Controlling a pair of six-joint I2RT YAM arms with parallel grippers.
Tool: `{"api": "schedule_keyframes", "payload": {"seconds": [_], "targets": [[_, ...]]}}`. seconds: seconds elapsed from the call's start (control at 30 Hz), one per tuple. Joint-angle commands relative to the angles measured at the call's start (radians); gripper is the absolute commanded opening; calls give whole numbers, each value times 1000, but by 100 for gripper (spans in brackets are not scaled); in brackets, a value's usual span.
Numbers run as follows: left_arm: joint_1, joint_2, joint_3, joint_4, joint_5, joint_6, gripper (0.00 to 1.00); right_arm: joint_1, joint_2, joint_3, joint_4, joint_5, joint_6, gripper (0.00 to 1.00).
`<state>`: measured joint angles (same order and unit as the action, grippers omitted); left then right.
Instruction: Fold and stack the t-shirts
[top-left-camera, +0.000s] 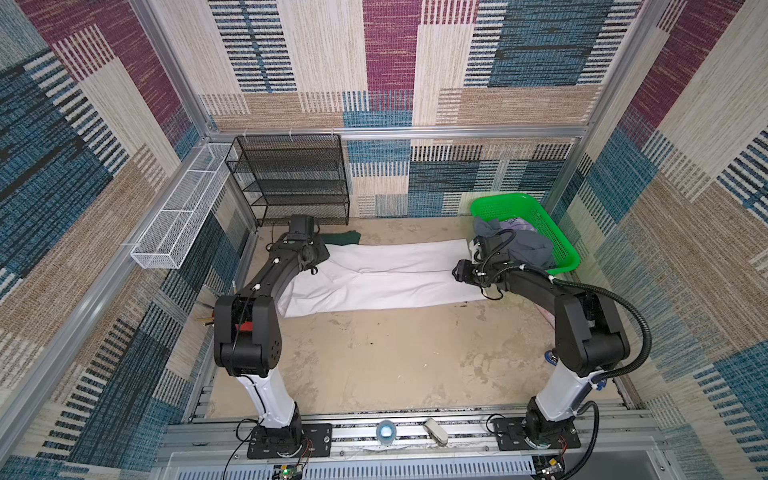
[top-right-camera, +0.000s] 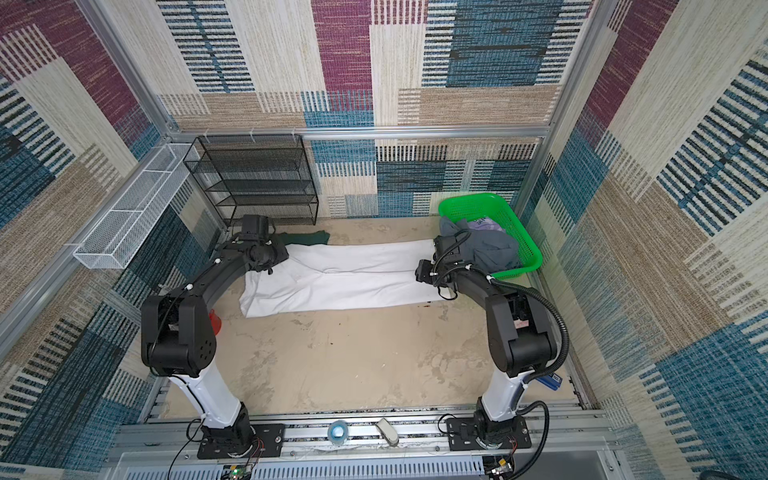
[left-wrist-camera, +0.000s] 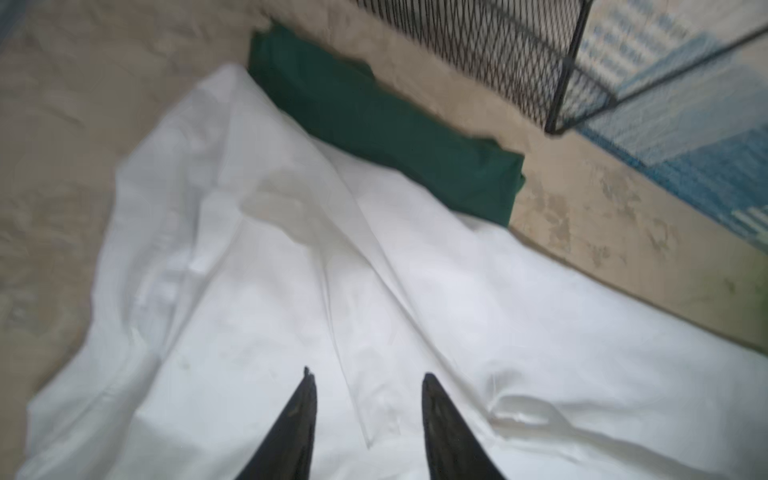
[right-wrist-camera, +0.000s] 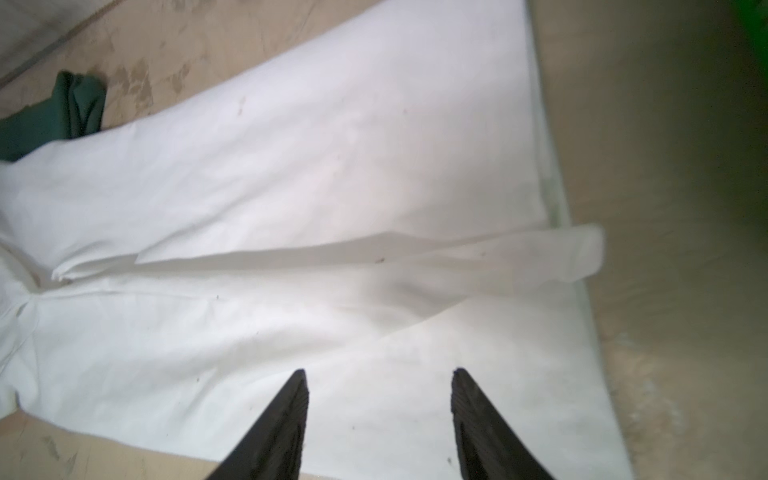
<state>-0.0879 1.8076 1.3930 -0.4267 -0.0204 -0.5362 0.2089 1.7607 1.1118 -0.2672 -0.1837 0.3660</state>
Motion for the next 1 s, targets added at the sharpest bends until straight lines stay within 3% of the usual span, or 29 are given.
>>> {"api": "schedule_keyframes", "payload": {"seconds": [0.0,0.23,0.57,0.67,0.77,0.87,0.97], "targets": [[-25,-22,-83,34,86,-77,43,3,11,-29,57,-35,13,56],[-38,11,-122,44,75,-100,43,3,25,-51,50,21,-7,56],[-41,65,-102,34,82,-128,43,3,49,-50,53,6,-8,57],[-41,95,-82,35,93,-138,39,1,64,-39,43,7,-15,57],[-41,114,-69,53,113,-151,29,1,68,-42,37,14,-15,57],[-41,115,-60,70,114,-156,4,1,56,-60,42,21,-12,57],[-41,104,-46,83,113,-153,0,-3,54,-72,38,24,-10,57]]}}
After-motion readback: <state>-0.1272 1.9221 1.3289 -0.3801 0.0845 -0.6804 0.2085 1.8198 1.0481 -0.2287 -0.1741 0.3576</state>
